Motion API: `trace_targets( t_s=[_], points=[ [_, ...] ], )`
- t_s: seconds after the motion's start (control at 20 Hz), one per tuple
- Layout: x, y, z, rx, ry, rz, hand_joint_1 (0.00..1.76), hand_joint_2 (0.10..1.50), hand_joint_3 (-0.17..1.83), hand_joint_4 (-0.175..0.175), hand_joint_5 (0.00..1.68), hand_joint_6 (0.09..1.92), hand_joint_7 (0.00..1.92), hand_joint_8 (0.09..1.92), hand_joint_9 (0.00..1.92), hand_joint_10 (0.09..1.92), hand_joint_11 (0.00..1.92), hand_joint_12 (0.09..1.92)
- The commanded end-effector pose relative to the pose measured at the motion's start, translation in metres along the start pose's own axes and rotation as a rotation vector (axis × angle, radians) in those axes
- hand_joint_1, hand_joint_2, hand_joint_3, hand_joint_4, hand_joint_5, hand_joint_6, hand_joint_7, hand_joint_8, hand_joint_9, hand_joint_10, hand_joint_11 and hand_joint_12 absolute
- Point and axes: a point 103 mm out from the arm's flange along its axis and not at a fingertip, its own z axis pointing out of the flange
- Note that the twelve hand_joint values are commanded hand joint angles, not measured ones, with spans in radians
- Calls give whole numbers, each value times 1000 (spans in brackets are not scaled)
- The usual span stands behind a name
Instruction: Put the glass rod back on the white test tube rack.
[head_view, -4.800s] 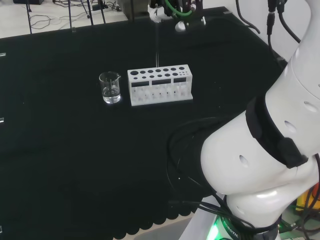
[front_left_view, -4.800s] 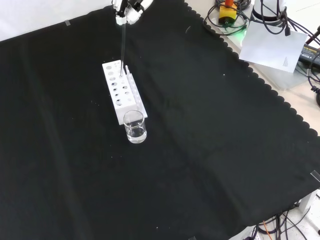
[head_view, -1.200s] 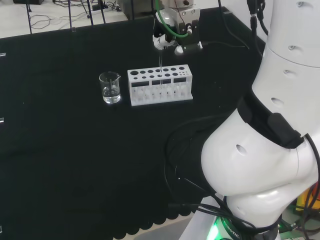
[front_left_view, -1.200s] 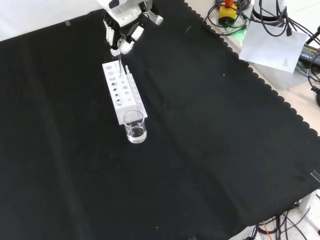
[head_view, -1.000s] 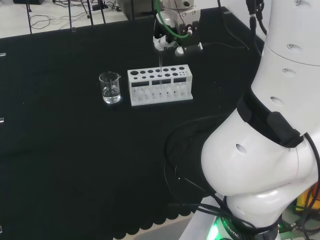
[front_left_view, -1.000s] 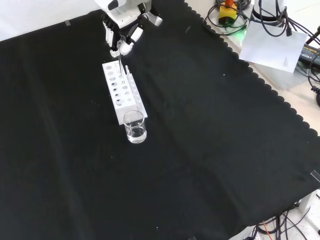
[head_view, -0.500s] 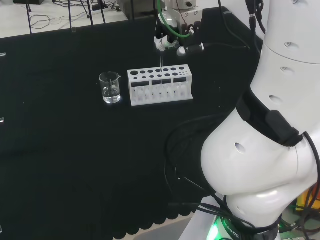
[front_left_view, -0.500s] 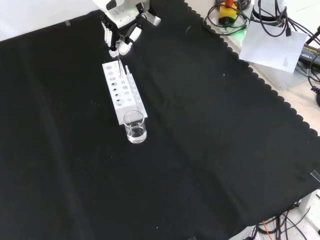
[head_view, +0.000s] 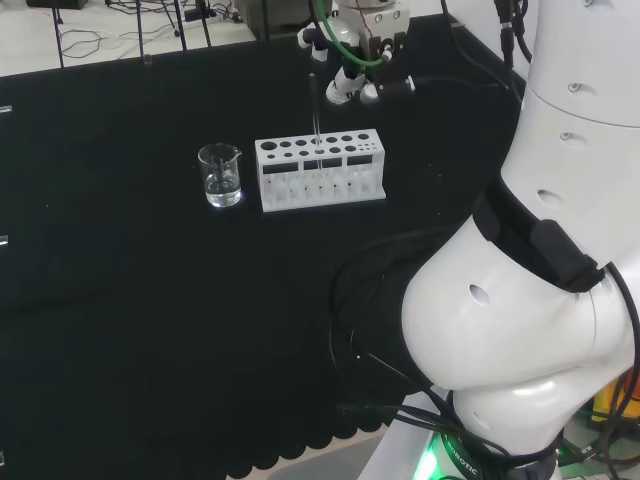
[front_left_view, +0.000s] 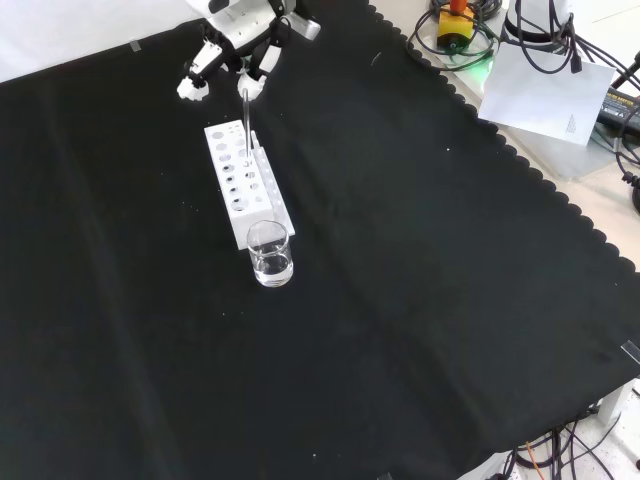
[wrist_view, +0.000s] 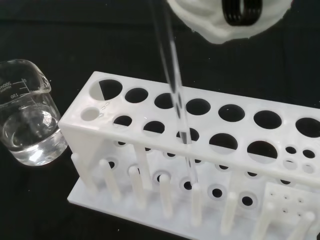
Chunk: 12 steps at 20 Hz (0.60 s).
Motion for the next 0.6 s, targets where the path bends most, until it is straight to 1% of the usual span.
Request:
trace_targets(
  t_s=[0.05,0.45,0.6],
  points=[
    [-3,-2,-2,7,-6,16,1468,873,-175,-98,166,172,345,838,1641,882,1803,991],
    [-4,-8,-9,-15,-11,25,1473,886,-175,-108,205,134,359,824,1636,901,1802,1007],
    [-1,-6,-9,-15,-18,25,1473,890,-175,-110,212,133,362,825,1636,903,1803,1009]
  ],
)
